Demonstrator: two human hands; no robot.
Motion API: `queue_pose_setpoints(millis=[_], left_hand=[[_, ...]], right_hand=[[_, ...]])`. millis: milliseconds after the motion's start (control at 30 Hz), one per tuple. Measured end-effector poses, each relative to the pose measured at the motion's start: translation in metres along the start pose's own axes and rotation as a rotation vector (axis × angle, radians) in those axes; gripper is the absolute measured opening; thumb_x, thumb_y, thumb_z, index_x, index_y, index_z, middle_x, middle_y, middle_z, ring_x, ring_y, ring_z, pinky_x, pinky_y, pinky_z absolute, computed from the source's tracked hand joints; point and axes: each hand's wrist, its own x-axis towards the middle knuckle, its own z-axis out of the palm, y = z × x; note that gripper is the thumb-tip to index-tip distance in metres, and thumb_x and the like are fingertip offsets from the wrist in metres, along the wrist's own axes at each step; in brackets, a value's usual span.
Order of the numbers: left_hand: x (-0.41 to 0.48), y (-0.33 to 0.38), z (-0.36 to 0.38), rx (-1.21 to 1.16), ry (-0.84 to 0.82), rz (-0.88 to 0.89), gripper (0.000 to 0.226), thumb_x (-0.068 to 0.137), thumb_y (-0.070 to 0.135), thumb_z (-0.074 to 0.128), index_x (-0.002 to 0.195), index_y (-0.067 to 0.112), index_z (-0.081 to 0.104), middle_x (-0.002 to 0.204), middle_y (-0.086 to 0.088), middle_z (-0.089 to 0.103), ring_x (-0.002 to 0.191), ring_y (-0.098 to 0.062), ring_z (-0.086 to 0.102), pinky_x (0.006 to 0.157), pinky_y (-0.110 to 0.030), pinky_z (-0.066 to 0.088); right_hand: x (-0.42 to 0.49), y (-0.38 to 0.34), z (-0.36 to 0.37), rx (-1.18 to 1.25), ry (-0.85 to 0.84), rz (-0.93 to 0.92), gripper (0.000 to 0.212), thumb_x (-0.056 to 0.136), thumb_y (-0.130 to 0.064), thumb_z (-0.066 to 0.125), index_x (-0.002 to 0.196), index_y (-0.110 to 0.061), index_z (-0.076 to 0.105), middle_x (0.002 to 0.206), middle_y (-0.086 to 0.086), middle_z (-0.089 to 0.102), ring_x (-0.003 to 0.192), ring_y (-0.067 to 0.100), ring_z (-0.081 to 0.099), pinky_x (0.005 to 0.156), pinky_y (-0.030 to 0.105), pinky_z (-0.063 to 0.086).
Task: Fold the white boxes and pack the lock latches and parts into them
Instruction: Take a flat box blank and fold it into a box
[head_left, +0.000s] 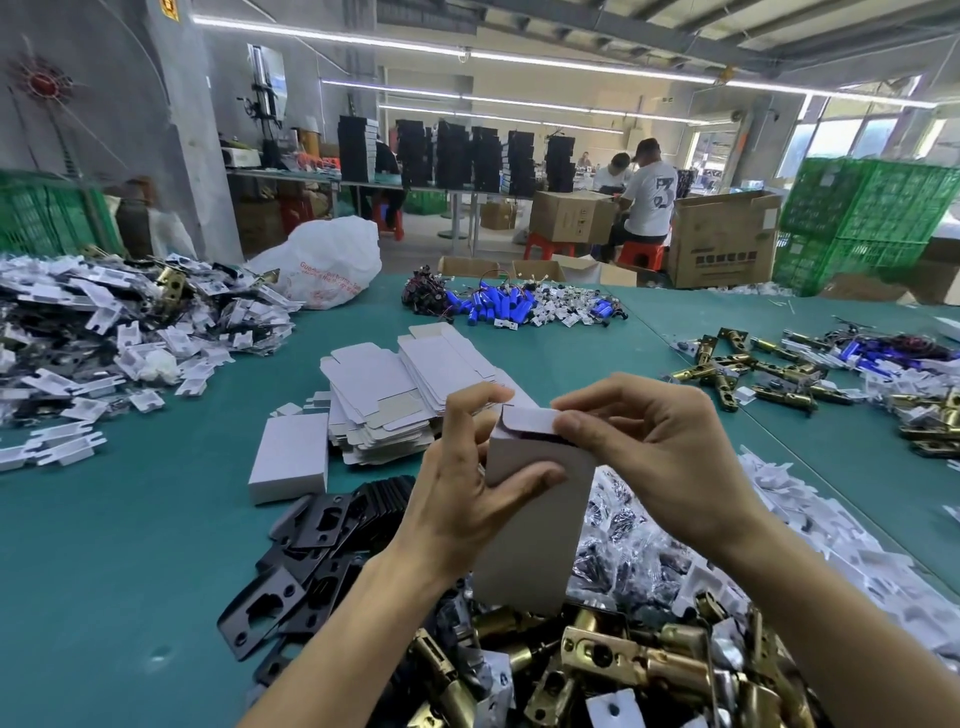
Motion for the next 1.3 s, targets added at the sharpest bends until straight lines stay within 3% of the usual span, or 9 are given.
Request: queue_pose_setpoints(millis=[100,233,333,533,767,900,1067,1200,1300], left_hand=[[0.000,-0.002,0.000,0.034,0.001,-0.014,0.056,0.078,0.065,0.072,0.119,0.059,0.035,0.102,0.018,0.069,0.077,-0.014,0.070,0.063,-0.051,0.060],[-0.002,-0.004,0.000,0.094,-0.006,-0.024,0.055,0.079,0.069,0.069,0.119,0.052,0.035,0.100,0.018,0.066,0.073,-0.021,0.068,0.058,-0.052,0.058],[-0.002,-0.003,0.002,0.102,-0.008,-0.030,0.056,0.080,0.067,0.068,0.119,0.046,0.034,0.094,0.016,0.064,0.073,-0.028,0.065,0.058,-0.053,0.056],[-0.001,-0.003,0.001,0.125,0.002,-0.023,0.061,0.080,0.064,0.069,0.122,0.045,0.029,0.097,0.019,0.064,0.074,-0.024,0.067,0.059,-0.053,0.056],[-0.002,-0.003,0.001,0.104,0.020,0.011,0.055,0.081,0.066,0.068,0.120,0.048,0.033,0.091,-0.003,0.064,0.070,-0.033,0.066,0.053,-0.053,0.055],[-0.002,-0.001,0.001,0.119,0.021,0.019,0.048,0.081,0.069,0.066,0.115,0.049,0.038,0.097,-0.003,0.065,0.070,-0.034,0.067,0.051,-0.052,0.056],[-0.001,0.002,0.003,0.057,0.050,0.019,0.038,0.080,0.067,0.069,0.108,0.060,0.044,0.096,0.013,0.065,0.071,-0.025,0.069,0.050,-0.049,0.057],[0.000,0.007,0.004,-0.069,0.080,-0.012,0.038,0.078,0.061,0.075,0.106,0.059,0.049,0.096,0.012,0.069,0.074,-0.016,0.073,0.050,-0.036,0.059],[0.001,0.006,0.005,-0.101,0.103,-0.063,0.036,0.075,0.059,0.078,0.101,0.058,0.053,0.095,0.013,0.071,0.075,-0.016,0.074,0.052,-0.034,0.060]], right_hand=[[0.001,-0.001,0.002,-0.033,0.023,0.011,0.014,0.074,-0.029,0.077,0.082,-0.018,0.075,0.078,0.001,0.075,0.073,0.018,0.072,0.069,0.036,0.060],[0.002,-0.002,0.003,-0.043,0.013,0.040,0.010,0.077,-0.020,0.081,0.079,-0.018,0.072,0.082,0.006,0.075,0.075,0.029,0.073,0.071,0.052,0.059],[0.002,-0.003,0.001,-0.108,0.016,0.034,0.011,0.080,-0.015,0.081,0.078,-0.019,0.071,0.082,0.001,0.075,0.073,0.021,0.073,0.070,0.050,0.059],[0.002,-0.006,0.009,-0.227,0.055,-0.032,0.015,0.082,-0.021,0.079,0.075,-0.024,0.067,0.080,-0.009,0.074,0.072,0.010,0.072,0.065,0.047,0.059],[0.002,-0.004,-0.002,-0.138,-0.057,0.050,0.005,0.080,-0.019,0.078,0.080,-0.022,0.074,0.088,-0.010,0.075,0.084,0.020,0.073,0.074,0.049,0.059],[0.003,-0.005,-0.011,-0.099,-0.124,0.061,0.009,0.077,-0.022,0.075,0.083,-0.015,0.074,0.092,-0.001,0.076,0.088,0.019,0.073,0.079,0.048,0.059],[0.003,0.000,-0.016,-0.022,-0.144,0.078,0.019,0.072,-0.027,0.072,0.085,-0.014,0.075,0.096,0.005,0.077,0.094,0.024,0.073,0.088,0.051,0.057],[0.004,0.004,-0.017,0.036,-0.154,0.096,0.016,0.073,-0.025,0.070,0.085,-0.016,0.075,0.099,0.006,0.077,0.096,0.025,0.073,0.090,0.047,0.057],[0.004,0.007,-0.017,0.064,-0.155,0.110,0.014,0.074,-0.026,0.069,0.085,-0.020,0.076,0.100,0.003,0.077,0.096,0.025,0.073,0.088,0.045,0.058]])
